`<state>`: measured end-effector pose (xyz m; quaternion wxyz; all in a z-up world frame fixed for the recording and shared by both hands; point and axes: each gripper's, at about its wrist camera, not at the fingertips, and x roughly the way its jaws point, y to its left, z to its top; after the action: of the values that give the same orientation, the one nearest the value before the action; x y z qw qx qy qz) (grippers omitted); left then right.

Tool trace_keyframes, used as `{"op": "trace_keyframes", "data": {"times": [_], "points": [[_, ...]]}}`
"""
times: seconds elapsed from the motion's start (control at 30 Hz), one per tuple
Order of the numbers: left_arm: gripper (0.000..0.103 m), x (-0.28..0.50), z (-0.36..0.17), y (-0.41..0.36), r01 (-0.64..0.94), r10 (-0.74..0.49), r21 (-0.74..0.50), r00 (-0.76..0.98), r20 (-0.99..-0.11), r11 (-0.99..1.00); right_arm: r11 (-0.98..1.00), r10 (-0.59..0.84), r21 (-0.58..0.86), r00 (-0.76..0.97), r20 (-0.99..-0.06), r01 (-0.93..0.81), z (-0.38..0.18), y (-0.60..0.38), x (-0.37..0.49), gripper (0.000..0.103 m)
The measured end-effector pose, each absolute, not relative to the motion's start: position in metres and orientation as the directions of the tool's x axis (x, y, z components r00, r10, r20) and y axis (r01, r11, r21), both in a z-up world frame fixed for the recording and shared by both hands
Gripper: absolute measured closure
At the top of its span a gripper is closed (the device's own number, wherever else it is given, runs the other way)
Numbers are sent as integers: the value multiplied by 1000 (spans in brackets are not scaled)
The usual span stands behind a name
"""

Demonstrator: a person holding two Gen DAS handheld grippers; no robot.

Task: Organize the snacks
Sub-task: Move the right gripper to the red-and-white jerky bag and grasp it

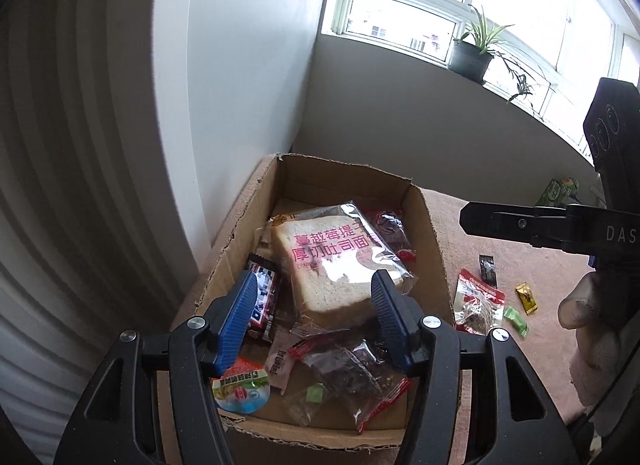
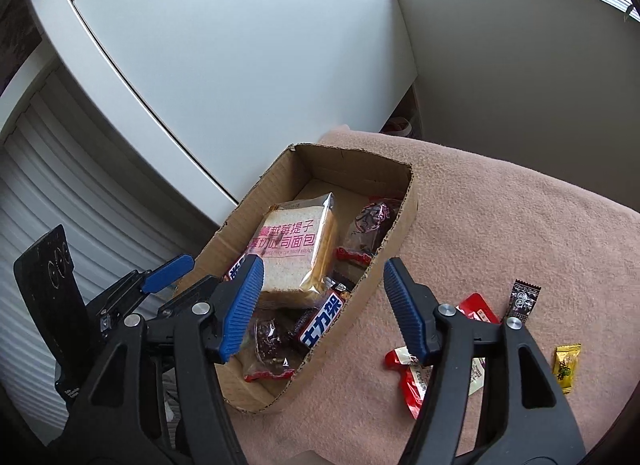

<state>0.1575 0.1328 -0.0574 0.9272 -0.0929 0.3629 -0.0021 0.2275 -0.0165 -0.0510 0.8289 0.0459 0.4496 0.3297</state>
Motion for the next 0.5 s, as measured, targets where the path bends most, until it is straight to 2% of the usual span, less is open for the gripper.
{"op": "trace_keyframes", "data": {"times": [0.2, 0.3, 0.5], "points": [[46, 148, -46, 121, -38, -97, -188, 746, -659, 981, 816, 547, 338, 435, -715, -470, -46, -59, 214, 37], [45, 143, -41, 108, -8, -120, -190, 747, -654, 982, 838, 519, 320, 467, -715, -442, -45, -88, 204, 31], [43, 139, -38, 74, 56, -174, -198, 736, -654, 979, 891, 440, 279, 528, -726, -359, -51, -147, 184, 29]]}}
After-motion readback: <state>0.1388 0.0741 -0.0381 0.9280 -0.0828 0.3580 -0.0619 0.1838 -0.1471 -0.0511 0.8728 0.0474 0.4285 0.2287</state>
